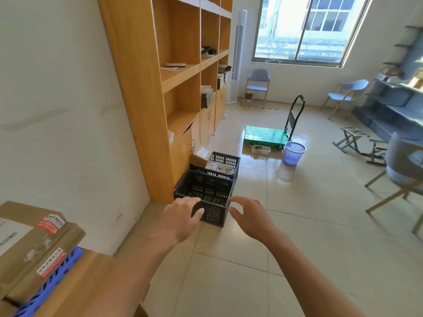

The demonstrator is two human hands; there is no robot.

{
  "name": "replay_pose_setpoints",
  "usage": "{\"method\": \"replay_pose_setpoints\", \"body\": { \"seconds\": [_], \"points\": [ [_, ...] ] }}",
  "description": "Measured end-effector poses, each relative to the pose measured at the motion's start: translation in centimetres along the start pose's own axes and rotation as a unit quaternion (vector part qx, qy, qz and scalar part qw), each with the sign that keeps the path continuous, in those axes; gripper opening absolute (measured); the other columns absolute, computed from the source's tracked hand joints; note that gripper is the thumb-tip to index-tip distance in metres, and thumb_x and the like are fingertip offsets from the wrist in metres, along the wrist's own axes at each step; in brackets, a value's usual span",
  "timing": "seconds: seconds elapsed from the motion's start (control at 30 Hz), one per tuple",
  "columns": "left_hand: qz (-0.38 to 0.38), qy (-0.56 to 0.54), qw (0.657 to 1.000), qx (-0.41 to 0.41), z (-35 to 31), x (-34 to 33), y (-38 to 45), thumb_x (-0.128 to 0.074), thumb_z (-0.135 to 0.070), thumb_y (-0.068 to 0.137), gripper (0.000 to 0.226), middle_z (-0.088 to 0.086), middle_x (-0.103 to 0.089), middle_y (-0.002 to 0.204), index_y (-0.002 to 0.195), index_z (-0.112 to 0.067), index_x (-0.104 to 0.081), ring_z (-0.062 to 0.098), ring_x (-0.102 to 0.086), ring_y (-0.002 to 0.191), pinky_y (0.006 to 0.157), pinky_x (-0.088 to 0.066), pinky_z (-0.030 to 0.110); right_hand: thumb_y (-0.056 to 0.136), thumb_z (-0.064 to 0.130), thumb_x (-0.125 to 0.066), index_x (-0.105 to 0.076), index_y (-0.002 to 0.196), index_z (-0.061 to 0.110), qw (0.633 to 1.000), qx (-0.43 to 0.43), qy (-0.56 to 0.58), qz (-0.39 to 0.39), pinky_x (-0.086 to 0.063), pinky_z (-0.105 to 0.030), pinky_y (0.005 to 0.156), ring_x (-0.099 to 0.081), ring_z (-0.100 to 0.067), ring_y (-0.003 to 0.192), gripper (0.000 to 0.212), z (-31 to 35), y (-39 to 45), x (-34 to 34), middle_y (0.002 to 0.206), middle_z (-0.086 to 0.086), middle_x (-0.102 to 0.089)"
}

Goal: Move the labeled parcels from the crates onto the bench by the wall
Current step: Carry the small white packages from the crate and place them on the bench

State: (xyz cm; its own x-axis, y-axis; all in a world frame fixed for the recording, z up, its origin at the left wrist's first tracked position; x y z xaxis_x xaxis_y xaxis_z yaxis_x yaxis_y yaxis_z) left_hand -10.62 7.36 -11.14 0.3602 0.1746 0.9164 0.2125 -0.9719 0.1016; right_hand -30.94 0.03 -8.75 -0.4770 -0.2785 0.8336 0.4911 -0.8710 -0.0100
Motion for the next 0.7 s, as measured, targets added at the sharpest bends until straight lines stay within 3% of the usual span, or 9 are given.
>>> {"method": "replay_pose_setpoints", "body": {
  "seconds": [0.17,0.43,0.7],
  "points": [
    [0.033,0.002,0.999,-0.037,-3.2,-3.1,8.1,-0.048,-0.051,0.102,0.048,-0.009,-0.055,0.145,0.145,-0.031,-0.05,0.012,-0.05,0.133,0.111,-0.043,0.041,0.102,0.033,-0.055,-0.057,0.14,0.026,0.999,-0.04,0.012,-0.017,-0.041,-0.032,0.109,-0.053,-0.014,0.132,0.039,-5.3,4.6,2.4,0.142,0.006,-0.059],
    [0.057,0.052,0.992,-0.103,-10.3,-9.2,23.4,-0.049,-0.049,0.102,0.047,-0.008,-0.057,0.142,0.145,-0.029,-0.05,0.013,-0.053,0.129,0.108,-0.045,0.041,0.1,0.033,-0.057,-0.059,0.138,0.027,0.995,-0.094,0.028,-0.033,-0.044,-0.03,0.103,-0.058,-0.014,0.123,0.038,-18.0,14.9,7.9,0.136,0.004,-0.063],
    [0.061,0.048,0.993,-0.092,-15.7,-12.1,37.0,-0.049,-0.05,0.102,0.048,-0.008,-0.056,0.145,0.145,-0.03,-0.05,0.013,-0.05,0.133,0.11,-0.042,0.04,0.101,0.034,-0.056,-0.057,0.14,0.027,0.993,-0.116,0.025,-0.014,-0.045,-0.032,0.099,-0.059,-0.021,0.119,0.04,-27.1,26.7,14.5,0.125,-0.003,-0.068]
  ]
}}
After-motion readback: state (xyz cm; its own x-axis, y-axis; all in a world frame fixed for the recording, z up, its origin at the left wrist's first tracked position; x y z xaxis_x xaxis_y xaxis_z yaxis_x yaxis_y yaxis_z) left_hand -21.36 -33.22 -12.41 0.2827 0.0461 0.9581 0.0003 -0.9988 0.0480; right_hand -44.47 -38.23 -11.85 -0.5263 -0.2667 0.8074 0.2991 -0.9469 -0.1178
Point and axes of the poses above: each hand's wrist, its own y-axis towards the middle knuckle, its own x-axis out of the back of the hand, z = x × y, the point moved 3 cm from there along y, towards the middle knuckle
